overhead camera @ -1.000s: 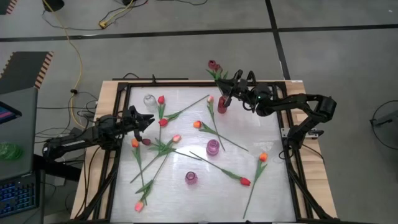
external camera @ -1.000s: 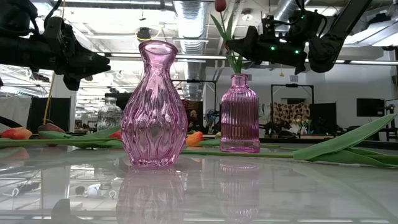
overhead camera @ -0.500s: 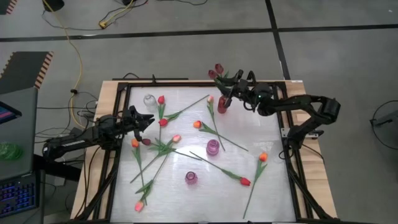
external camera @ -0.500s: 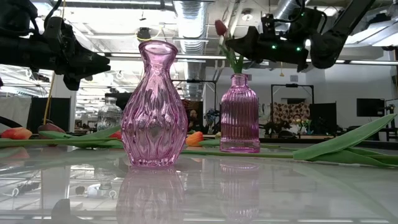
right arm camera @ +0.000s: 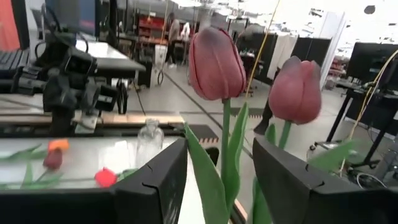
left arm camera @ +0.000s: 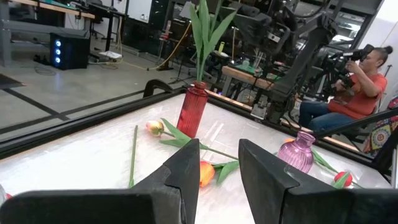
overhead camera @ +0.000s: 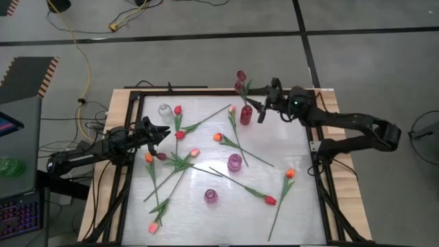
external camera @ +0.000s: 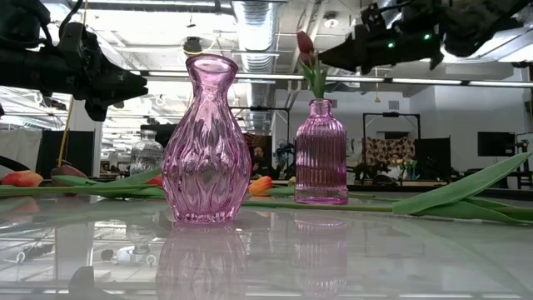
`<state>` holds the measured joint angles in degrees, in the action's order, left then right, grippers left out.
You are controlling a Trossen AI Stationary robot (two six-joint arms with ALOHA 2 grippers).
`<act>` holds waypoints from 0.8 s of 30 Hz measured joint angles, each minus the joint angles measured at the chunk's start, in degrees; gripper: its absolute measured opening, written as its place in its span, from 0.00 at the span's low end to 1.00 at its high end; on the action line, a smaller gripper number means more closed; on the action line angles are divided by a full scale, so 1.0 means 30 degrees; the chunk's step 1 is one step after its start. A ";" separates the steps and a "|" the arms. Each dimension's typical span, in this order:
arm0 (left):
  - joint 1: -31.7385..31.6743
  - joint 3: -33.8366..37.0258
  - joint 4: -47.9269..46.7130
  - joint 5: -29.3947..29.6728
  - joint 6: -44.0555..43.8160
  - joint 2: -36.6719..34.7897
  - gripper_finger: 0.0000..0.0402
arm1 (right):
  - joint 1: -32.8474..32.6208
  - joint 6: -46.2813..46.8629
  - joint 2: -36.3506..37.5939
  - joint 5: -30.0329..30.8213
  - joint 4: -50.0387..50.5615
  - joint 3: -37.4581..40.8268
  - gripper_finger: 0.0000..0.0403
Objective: Sort flowers into vase by color
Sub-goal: Put the top left dark red flower into the red vase, then put the middle left orange flower into the clear vase
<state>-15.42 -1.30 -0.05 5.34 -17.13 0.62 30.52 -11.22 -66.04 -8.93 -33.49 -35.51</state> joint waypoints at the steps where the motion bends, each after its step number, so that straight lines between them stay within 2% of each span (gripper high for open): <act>1: 0.0002 -0.0002 0.0000 0.0000 0.0002 0.0000 0.24 | 0.0000 -0.0130 0.0448 0.0000 0.0711 0.0000 0.52; 12: 0.0002 0.0000 -0.0005 -0.0029 -0.0006 0.0000 0.24 | 0.0000 -0.0292 0.3911 0.0007 0.5701 0.0000 0.52; 18: 0.0003 0.0000 0.0030 0.0197 -0.0006 0.0196 0.24 | 0.0000 -0.0278 0.4843 0.0015 0.6680 0.0000 0.51; 24: 0.0000 0.0007 0.0949 0.0929 0.0102 0.1408 0.24 | 0.0000 -0.0278 0.4921 0.0015 0.6654 0.0000 0.51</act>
<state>-15.42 -1.28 2.79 8.13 -16.83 4.85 30.52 -12.05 -51.27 -8.88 -13.53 -35.51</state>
